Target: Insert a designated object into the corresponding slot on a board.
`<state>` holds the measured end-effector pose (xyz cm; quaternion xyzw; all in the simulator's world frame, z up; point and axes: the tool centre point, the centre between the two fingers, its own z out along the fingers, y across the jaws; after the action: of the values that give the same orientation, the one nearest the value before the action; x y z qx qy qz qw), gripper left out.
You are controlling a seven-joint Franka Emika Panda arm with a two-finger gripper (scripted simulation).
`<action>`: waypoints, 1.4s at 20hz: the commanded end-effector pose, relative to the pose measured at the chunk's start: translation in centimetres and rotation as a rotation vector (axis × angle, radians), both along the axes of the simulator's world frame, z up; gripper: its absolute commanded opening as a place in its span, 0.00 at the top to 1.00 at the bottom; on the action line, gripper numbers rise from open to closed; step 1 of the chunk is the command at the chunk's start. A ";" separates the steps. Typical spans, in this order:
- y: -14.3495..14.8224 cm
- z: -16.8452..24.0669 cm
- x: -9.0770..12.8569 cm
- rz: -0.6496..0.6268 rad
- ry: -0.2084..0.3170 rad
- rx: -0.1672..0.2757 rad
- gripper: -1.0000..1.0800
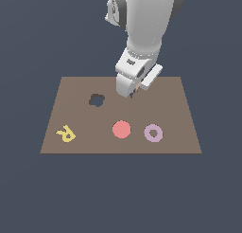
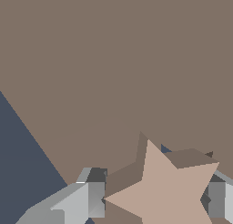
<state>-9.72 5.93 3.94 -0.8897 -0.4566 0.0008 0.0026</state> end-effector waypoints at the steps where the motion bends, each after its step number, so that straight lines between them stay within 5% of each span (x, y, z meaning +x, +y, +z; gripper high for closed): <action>1: -0.7 0.0 0.2 0.052 0.000 0.000 1.00; 25: -2.3 -0.9 1.2 0.183 -0.006 0.007 1.00; 26: -2.3 -0.9 1.2 0.183 -0.006 0.007 0.04; 28: -2.3 -0.9 1.2 0.183 -0.006 0.007 0.04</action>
<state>-8.54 3.59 3.06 -0.8444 -0.5357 -0.0027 0.0045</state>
